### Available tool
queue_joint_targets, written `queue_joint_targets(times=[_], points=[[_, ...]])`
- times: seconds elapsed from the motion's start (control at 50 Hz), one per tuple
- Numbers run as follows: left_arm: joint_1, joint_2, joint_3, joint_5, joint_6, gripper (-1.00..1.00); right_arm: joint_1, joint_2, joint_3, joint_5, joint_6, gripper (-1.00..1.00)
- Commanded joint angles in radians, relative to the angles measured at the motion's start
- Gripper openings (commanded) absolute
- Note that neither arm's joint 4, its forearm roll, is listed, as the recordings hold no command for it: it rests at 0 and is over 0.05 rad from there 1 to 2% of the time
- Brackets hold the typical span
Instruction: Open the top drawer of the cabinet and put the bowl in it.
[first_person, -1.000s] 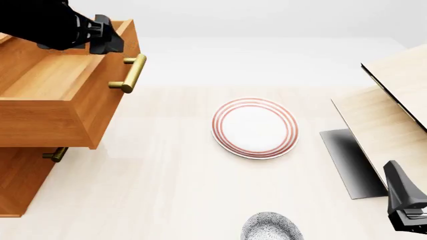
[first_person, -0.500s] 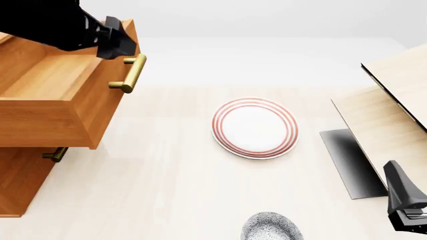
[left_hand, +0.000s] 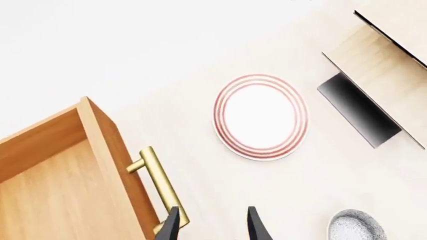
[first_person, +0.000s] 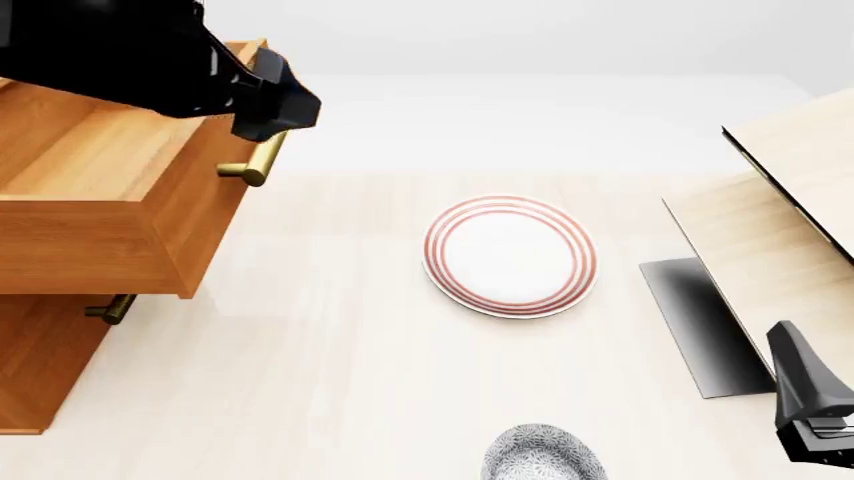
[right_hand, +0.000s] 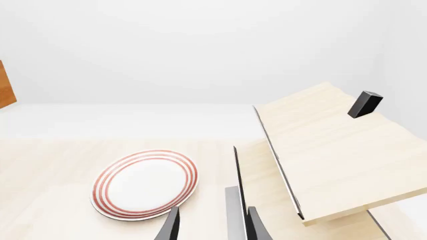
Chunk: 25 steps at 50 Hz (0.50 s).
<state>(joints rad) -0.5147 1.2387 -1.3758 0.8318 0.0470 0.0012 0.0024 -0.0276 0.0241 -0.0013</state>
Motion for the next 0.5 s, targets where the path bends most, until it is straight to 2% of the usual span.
queue_joint_targets(times=[0.02,0.2,0.5], points=[[-0.062,-0.028,0.049,-0.025,0.0,1.0,0.0,0.002,0.007,-0.008,0.0,1.0],[-0.143,-0.024,0.052,-0.015,-0.011,1.0,0.0,0.001,0.007,-0.008,0.0,1.0],[-0.208,-0.027,0.087,-0.02,-0.04,1.0,0.0,0.001,0.007,-0.008,0.0,1.0]])
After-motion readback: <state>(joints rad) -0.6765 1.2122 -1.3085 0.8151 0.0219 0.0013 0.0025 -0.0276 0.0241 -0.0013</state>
